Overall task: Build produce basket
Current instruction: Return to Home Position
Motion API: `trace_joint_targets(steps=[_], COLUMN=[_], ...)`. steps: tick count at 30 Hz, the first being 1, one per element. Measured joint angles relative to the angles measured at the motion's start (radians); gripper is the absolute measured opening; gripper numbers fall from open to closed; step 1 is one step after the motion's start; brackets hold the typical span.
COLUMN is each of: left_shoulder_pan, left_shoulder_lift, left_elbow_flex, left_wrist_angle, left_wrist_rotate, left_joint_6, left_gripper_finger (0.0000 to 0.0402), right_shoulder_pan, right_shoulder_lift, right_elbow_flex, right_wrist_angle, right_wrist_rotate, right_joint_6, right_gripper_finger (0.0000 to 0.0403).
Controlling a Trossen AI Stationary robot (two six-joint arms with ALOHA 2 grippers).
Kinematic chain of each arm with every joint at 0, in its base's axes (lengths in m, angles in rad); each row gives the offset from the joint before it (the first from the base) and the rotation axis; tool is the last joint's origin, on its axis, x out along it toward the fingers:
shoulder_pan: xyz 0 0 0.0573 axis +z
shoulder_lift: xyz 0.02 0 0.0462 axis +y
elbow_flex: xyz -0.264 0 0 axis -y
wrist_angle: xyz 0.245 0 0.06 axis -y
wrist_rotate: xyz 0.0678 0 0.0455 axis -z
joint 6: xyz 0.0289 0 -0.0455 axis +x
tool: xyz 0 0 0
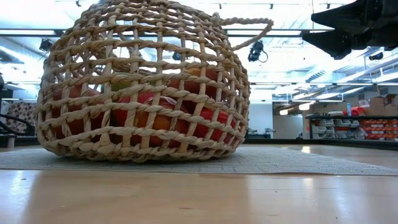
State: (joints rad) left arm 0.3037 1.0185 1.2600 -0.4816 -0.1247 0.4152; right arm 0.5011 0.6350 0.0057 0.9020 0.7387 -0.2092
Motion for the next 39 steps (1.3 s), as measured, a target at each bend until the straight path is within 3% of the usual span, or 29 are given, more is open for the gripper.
trace_joint_targets(steps=[9, 17, 30, 39], left_shoulder_pan=[0.001, 0.0, 0.0, 0.0], left_shoulder_lift=[-0.31, -0.516, -0.77, -0.917], left_elbow_flex=[-0.308, -0.436, -0.687, -0.915], left_wrist_angle=[0.228, 0.278, 0.42, 0.598], left_wrist_rotate=[0.046, 0.073, 0.195, 0.218], left_joint_6=[-0.09, -0.147, -0.308, -0.376], left_gripper_finger=[0.0006, 0.0007, 0.0008, 0.0009], right_shoulder_pan=[0.0, 0.0, 0.0, 0.0], right_shoulder_lift=[0.0, 0.0, 0.0, 0.0], right_elbow_flex=[0.0, 0.0, 0.0, 0.0], right_wrist_angle=[0.001, 0.001, 0.001, 0.001], right_wrist_rotate=[0.0, 0.0, 0.0, 0.0], right_joint_6=[0.0, 0.0, 0.0, 0.0], right_gripper_finger=[0.0362, 0.0362, 0.0362, 0.0362])
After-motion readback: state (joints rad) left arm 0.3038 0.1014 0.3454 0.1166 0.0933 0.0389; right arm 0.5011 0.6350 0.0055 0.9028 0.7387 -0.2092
